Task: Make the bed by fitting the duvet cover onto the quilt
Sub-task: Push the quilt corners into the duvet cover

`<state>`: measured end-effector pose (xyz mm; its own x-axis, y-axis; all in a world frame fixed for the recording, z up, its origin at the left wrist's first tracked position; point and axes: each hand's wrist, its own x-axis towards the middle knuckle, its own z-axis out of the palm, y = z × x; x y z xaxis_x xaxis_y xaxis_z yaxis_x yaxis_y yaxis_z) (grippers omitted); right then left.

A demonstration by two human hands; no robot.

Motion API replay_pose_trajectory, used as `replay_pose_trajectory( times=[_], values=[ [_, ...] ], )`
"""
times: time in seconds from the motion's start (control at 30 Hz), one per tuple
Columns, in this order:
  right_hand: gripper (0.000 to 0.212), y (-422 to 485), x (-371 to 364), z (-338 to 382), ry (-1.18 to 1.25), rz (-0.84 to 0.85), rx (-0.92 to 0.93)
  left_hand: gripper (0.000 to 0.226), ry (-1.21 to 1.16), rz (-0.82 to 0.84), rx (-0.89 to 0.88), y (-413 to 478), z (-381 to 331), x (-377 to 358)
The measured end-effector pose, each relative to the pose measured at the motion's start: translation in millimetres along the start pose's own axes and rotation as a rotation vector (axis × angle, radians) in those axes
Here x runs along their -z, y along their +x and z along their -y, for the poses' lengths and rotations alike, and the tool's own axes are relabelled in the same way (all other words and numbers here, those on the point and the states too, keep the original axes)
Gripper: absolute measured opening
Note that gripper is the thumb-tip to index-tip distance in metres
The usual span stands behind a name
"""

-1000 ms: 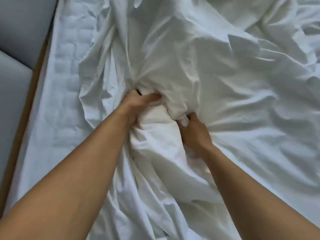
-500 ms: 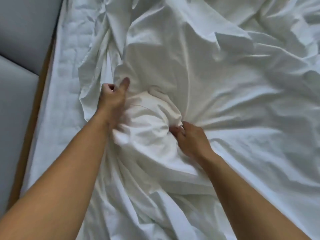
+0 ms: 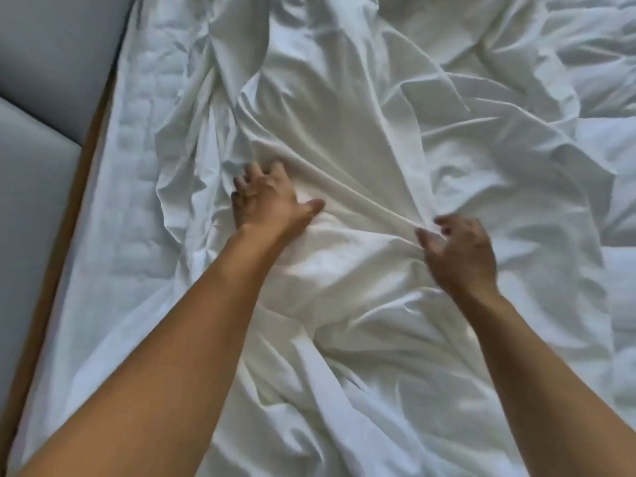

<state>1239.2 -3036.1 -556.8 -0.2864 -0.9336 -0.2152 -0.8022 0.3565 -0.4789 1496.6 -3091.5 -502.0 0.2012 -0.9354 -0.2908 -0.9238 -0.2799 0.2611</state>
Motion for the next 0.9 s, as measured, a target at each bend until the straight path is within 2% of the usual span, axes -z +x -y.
replay_pose_trajectory(
  times=[0.03,0.07,0.13,0.17,0.23,0.3,0.37,0.4,0.43,0.47,0.53,0.57,0.6,0.67,0.7,0.73,0.77,0.83,0.9],
  values=[
    [0.046,-7,-6,21,0.137,0.018,0.103,0.052,0.013,0.059,0.022,-1,8,-4],
    [0.049,-17,-16,38,0.208,0.127,0.177,0.040,0.018,0.086,-0.016,-4,14,-9],
    [0.032,-42,-47,60,0.102,0.431,0.265,0.021,-0.045,0.036,-0.117,-14,16,-12],
    [0.025,-53,-60,64,0.044,0.505,0.293,0.018,-0.092,-0.021,-0.154,-18,13,-10],
    [0.018,-56,-71,57,0.041,0.447,0.270,0.018,-0.158,-0.128,-0.237,-25,2,-5],
    [0.016,-37,-60,37,-0.014,0.201,0.191,0.018,-0.191,-0.220,-0.323,-36,-12,-2],
    [0.017,-7,-33,4,-0.056,-0.065,-0.033,0.016,-0.197,-0.302,-0.392,-51,-25,-5],
    [0.016,6,-16,-13,-0.031,-0.148,-0.176,0.016,-0.192,-0.291,-0.399,-60,-28,-7],
    [0.014,15,-1,-27,0.001,-0.179,-0.293,0.023,-0.160,-0.220,-0.381,-69,-27,-11],
    [0.014,18,7,-36,0.034,-0.180,-0.334,0.037,-0.085,-0.107,-0.328,-81,-22,-18],
    [0.015,5,7,-31,0.136,-0.231,-0.194,0.064,0.135,0.112,-0.196,-103,-8,-32],
    [0.017,-13,1,-22,0.189,-0.267,-0.057,0.062,0.207,0.146,-0.165,-112,-1,-41],
    [0.024,-36,-6,-10,0.220,-0.232,0.076,0.050,0.230,0.132,-0.164,-118,5,-48],
    [0.046,-83,-23,1,0.157,0.088,0.227,0.024,0.188,0.069,-0.177,-121,10,-52],
    [0.055,-102,-35,-1,0.062,0.266,0.252,0.018,0.161,0.054,-0.181,-121,10,-51],
    [0.055,-114,-46,-7,-0.023,0.389,0.245,0.015,0.138,0.041,-0.193,-119,7,-49],
    [0.046,-122,-53,-14,-0.058,0.450,0.215,0.013,0.114,0.016,-0.220,-119,1,-46],
    [0.027,-126,-52,-26,-0.012,0.451,0.172,0.014,0.046,-0.090,-0.296,-122,-16,-42],
    [0.015,-116,-35,-48,0.028,0.267,0.146,0.017,-0.065,-0.223,-0.355,-131,-38,-41]
  ],
)
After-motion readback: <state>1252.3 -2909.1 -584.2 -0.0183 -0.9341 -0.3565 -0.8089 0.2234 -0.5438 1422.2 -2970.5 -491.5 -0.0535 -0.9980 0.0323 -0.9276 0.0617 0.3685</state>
